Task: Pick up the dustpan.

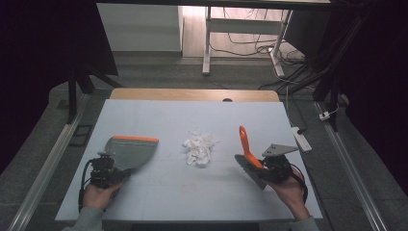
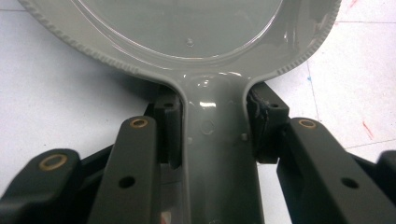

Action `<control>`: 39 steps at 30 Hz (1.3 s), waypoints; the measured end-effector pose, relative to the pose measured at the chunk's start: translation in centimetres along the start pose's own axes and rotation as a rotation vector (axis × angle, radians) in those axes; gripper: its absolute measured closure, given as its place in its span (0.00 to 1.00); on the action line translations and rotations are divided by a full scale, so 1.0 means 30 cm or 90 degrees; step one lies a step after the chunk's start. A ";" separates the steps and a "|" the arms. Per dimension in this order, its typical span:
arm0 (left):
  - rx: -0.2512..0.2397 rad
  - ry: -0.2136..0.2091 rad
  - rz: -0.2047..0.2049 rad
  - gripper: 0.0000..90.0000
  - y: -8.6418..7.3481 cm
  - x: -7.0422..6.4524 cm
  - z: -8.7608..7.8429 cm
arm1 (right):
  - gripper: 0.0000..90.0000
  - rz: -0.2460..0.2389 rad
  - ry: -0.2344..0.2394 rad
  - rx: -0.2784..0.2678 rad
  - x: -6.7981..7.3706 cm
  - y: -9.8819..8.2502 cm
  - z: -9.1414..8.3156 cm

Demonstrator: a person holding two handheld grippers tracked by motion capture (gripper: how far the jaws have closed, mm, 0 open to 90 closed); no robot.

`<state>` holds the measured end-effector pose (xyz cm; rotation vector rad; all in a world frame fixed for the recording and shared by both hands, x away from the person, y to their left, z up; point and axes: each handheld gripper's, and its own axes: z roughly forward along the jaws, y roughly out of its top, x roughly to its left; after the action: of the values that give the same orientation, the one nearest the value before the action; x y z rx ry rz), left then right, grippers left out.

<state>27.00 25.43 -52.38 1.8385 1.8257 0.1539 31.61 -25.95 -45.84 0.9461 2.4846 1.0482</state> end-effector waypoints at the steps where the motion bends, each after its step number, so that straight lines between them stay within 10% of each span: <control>1: -0.002 -0.002 0.001 0.68 -0.001 0.003 0.000 | 0.78 0.001 -0.001 0.001 0.000 0.000 0.000; 39: -0.115 -0.180 0.209 0.68 0.022 0.026 -0.079 | 0.78 0.015 -0.010 -0.037 -0.005 0.023 -0.031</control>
<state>26.61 26.90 -50.31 1.9076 1.2726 0.1632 31.58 -26.17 -44.69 0.9644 2.4225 1.1094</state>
